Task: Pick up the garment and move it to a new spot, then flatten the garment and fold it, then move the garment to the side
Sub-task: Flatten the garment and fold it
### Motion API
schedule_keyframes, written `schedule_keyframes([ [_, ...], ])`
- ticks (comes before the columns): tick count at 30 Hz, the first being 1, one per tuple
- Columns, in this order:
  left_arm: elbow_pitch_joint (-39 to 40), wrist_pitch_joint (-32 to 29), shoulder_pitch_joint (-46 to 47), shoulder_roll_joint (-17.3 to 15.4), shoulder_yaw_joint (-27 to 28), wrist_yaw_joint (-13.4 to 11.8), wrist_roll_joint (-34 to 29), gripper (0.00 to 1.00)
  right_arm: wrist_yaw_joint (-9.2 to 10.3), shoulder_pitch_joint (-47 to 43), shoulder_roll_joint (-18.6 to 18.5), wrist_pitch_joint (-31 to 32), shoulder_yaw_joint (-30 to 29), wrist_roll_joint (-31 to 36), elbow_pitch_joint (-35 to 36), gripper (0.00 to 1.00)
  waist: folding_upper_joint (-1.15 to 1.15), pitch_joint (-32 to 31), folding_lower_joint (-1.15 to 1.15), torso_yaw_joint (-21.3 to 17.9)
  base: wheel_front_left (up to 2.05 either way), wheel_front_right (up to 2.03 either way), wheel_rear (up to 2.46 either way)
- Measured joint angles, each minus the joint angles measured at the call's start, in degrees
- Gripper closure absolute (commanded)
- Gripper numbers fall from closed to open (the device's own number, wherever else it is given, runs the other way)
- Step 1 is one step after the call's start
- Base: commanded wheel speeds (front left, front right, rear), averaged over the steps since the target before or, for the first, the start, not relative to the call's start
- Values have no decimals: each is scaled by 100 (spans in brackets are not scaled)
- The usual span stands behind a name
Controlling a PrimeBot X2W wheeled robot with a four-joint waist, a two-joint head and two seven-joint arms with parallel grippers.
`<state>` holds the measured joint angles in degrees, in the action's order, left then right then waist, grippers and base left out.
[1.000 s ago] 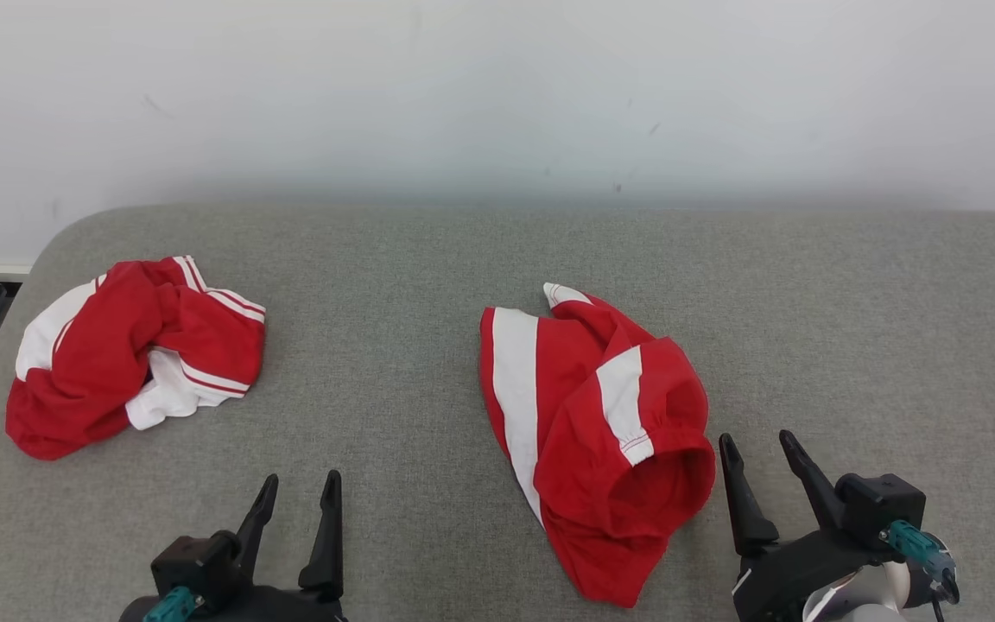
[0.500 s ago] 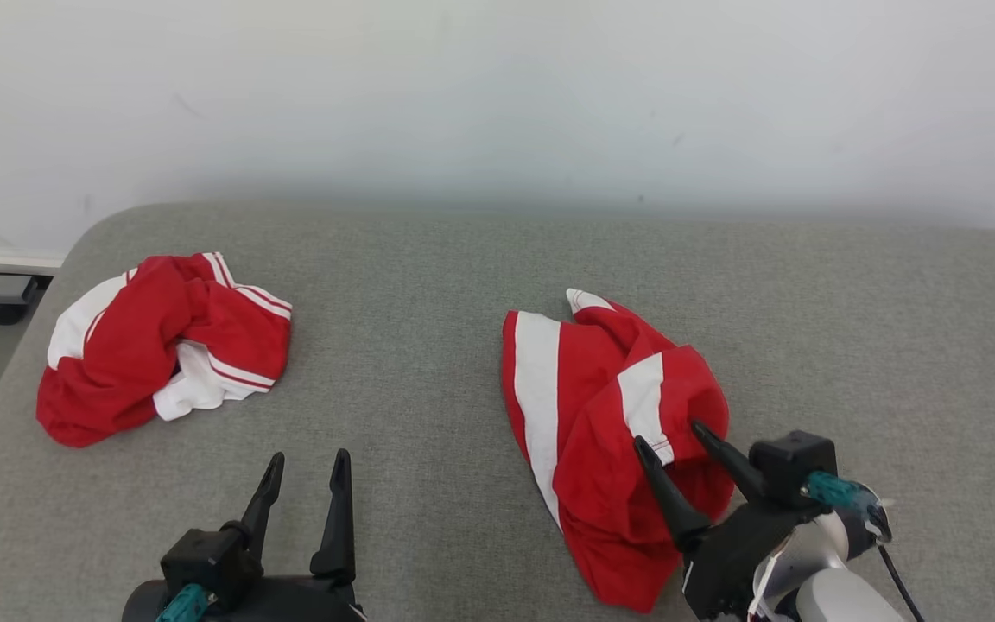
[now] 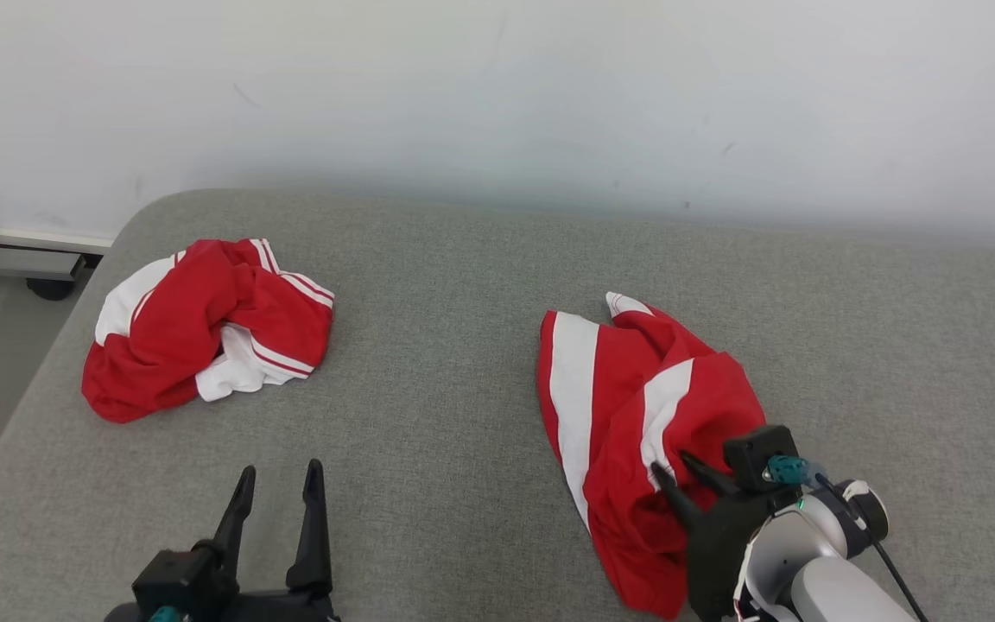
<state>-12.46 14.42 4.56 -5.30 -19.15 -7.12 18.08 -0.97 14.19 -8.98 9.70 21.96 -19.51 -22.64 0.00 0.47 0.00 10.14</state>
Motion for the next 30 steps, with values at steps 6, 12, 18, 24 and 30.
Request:
schedule_keyframes([
  [6,68,0,-268,12,267,0,-9,0,-31,171,-14,-21,-22,2,119,100,0,-20,0,-67,0,0,0],
  [12,185,0,-334,24,377,0,-10,0,-214,-21,-430,-220,-210,-51,606,100,0,-42,0,-296,0,0,0],
  [18,282,0,-329,47,339,0,-29,0,-201,-724,-992,-339,-699,-199,1043,100,0,-27,0,-621,0,0,0],
  [24,335,0,-223,124,157,0,-102,0,-307,-1557,-1228,-149,-846,-595,1105,100,0,83,0,-929,0,0,0],
  [30,296,0,-37,145,70,10,-154,0,-314,-1631,-1158,-18,-818,-772,889,100,0,213,0,-987,0,0,0],
])
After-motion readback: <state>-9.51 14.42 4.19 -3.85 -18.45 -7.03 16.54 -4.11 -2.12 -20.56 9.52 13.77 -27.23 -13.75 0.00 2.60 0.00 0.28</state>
